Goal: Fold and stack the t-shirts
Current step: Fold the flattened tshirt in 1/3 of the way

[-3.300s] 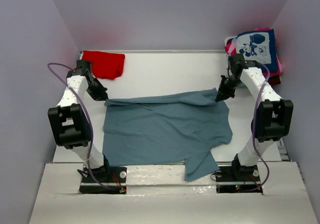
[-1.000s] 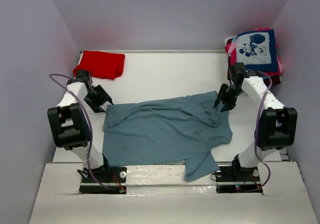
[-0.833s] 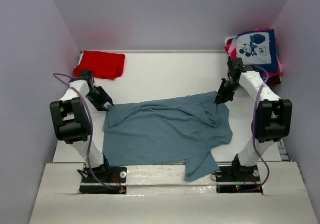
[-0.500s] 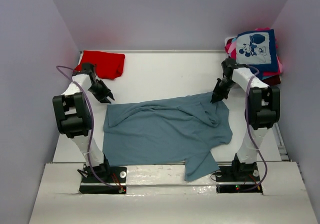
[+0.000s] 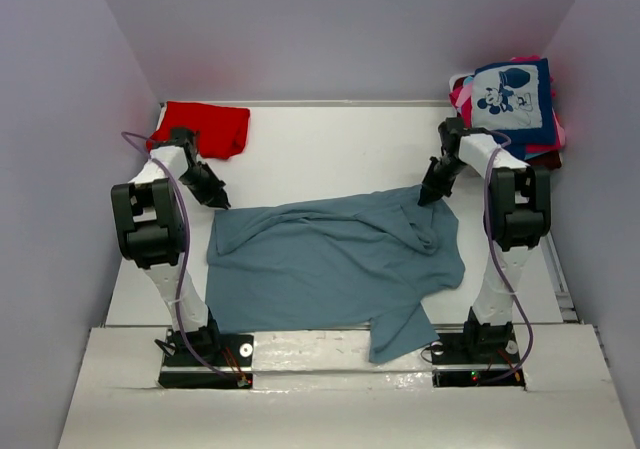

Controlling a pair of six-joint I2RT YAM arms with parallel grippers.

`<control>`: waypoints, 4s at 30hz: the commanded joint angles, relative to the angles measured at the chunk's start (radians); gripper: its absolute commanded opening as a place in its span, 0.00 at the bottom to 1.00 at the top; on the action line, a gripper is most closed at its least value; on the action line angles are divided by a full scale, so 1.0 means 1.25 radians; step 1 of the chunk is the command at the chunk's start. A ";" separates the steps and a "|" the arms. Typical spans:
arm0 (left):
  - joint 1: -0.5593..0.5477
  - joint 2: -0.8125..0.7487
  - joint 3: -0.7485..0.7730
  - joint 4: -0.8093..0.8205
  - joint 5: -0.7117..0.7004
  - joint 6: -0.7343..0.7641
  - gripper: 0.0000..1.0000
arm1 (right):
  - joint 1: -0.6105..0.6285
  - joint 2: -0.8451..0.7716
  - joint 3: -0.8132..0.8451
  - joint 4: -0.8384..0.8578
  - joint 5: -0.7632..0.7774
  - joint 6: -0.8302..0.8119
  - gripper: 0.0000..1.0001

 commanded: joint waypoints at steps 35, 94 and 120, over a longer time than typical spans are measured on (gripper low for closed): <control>-0.076 0.019 0.022 -0.110 -0.265 0.051 0.48 | -0.002 0.016 0.027 0.000 0.012 -0.039 0.14; -0.092 0.349 0.573 -0.085 -0.413 0.038 0.67 | -0.002 0.330 0.654 -0.043 0.068 -0.120 0.26; -0.149 0.131 0.470 -0.114 -0.428 0.037 0.67 | 0.111 0.152 0.401 -0.005 -0.037 -0.094 0.41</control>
